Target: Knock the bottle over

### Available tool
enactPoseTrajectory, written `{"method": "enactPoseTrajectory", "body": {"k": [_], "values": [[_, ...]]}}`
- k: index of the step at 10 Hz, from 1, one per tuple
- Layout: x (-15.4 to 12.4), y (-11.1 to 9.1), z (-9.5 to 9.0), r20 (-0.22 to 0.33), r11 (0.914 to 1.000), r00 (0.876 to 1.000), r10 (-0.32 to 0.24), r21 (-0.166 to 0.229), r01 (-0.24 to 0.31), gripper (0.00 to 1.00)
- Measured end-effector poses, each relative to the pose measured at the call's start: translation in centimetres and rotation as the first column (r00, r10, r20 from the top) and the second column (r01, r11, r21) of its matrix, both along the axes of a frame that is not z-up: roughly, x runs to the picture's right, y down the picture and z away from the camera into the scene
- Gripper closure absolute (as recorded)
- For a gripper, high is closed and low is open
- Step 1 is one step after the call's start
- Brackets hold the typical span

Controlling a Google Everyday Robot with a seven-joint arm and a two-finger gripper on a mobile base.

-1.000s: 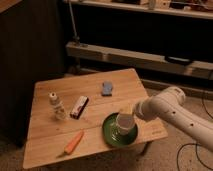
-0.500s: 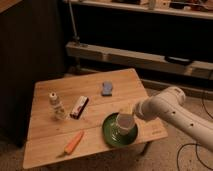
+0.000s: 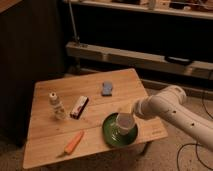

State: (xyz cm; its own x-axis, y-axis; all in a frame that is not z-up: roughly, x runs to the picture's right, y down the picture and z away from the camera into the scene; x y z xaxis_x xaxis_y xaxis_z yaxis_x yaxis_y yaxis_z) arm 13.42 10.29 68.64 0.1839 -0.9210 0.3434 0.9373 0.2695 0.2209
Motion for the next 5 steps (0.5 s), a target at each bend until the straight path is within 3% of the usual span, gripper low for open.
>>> {"method": "enactPoseTrajectory", "body": {"k": [3, 5], "values": [[-2.0, -4.5, -6.3, 0.065, 0.9963, 0.996, -0.068, 0.056, 0.064, 0.22], [-4.7, -7.0, -9.7, 0.159, 0.9842, 0.975, -0.157, 0.107, 0.141, 0.41]]}}
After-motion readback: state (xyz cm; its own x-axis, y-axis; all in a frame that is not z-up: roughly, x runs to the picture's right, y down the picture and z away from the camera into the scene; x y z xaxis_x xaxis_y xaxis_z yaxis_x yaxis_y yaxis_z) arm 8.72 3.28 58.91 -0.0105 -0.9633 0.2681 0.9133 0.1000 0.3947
